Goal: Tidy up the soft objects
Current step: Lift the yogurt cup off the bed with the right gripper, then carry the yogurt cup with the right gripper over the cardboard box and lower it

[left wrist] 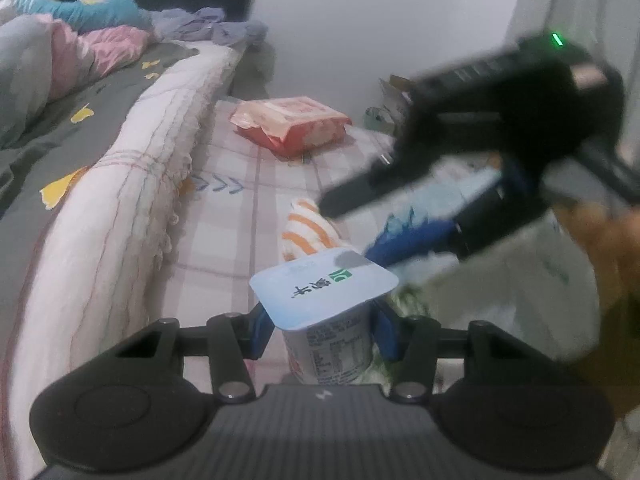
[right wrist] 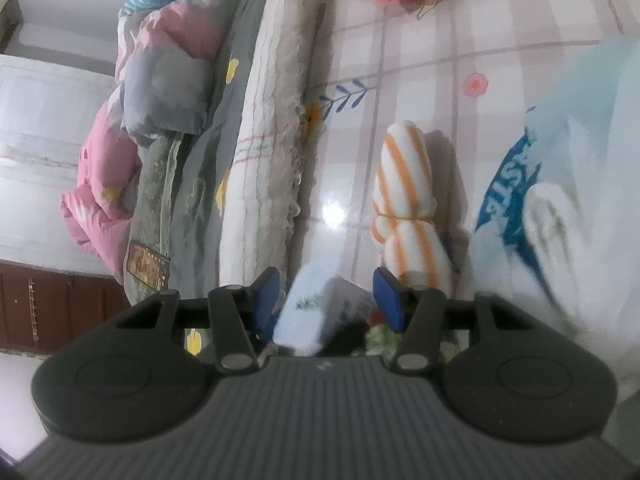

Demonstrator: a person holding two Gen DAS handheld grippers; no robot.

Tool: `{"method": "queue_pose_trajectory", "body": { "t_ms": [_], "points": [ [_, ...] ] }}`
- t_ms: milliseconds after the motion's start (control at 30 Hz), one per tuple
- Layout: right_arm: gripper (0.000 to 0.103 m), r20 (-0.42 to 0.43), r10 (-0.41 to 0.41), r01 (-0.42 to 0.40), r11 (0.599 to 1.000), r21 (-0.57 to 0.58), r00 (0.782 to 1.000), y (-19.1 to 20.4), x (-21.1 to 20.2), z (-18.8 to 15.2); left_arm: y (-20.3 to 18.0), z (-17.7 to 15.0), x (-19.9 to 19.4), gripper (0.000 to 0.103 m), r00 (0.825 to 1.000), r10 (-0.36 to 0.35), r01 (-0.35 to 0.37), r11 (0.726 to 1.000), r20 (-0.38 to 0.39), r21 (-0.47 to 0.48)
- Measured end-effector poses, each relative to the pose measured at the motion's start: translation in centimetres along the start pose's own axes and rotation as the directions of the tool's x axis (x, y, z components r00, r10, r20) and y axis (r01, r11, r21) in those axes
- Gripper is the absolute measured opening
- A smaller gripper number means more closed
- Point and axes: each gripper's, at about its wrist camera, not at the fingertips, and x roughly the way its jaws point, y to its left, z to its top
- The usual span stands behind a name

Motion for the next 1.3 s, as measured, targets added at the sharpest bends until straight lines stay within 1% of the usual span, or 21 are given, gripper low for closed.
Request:
{"method": "queue_pose_trajectory", "body": {
  "t_ms": [133,200,400,467,567,700,833,933,1067,1300],
  "points": [
    [0.052,-0.017,-0.012,0.012,0.999,-0.031,1.000,1.0,0.8,-0.6,-0.3,-1.4,-0.8,0.052,1.000,-0.002,0.002,1.000,0.001,0.026],
    [0.052,-0.026,-0.032,0.030,0.998,-0.050,0.999,1.3,1.3,-1.0,-0.4,-1.8,-1.2,0.052,1.000,0.000,0.000,1.000,0.002,0.030],
    [0.052,-0.070,-0.080,0.075,0.995,-0.071,0.994,1.6,3.3,-1.9,-0.3,-2.0,-1.3,0.053,1.000,0.004,-0.004,1.000,-0.004,0.026],
    [0.052,-0.087,-0.081,0.075,0.995,-0.073,0.993,1.5,3.7,-2.3,-0.4,-2.1,-1.4,0.053,1.000,0.008,-0.008,0.999,-0.009,0.035],
    [0.049,-0.100,-0.083,0.075,0.993,-0.087,0.991,1.6,3.9,-3.0,-0.5,-2.1,-1.7,0.053,1.000,0.002,-0.001,1.000,-0.016,0.029],
    [0.038,-0.091,-0.102,0.092,0.989,-0.114,0.991,1.6,3.7,-3.8,-0.4,-2.0,-1.9,0.053,1.000,-0.008,0.008,1.000,-0.030,0.003],
    [0.030,-0.084,-0.105,0.095,0.988,-0.120,0.991,1.3,3.2,-4.2,-0.4,-2.1,-2.1,0.051,1.000,-0.001,0.001,1.000,-0.028,-0.018],
    [0.029,-0.071,-0.101,0.091,0.987,-0.129,0.992,1.5,2.8,-4.5,-0.6,-1.9,-2.9,0.051,1.000,0.012,-0.012,1.000,-0.004,-0.003],
    [0.029,-0.040,-0.072,0.065,0.986,-0.155,0.997,2.7,1.7,-4.7,-0.8,-0.8,-4.6,0.051,0.999,0.026,-0.026,1.000,0.043,0.006],
    [0.029,0.042,0.017,-0.007,0.974,-0.226,0.999,6.2,-2.5,-4.9,-2.6,2.2,-8.2,0.051,0.988,0.050,-0.057,0.997,0.149,0.044]
  ]
}}
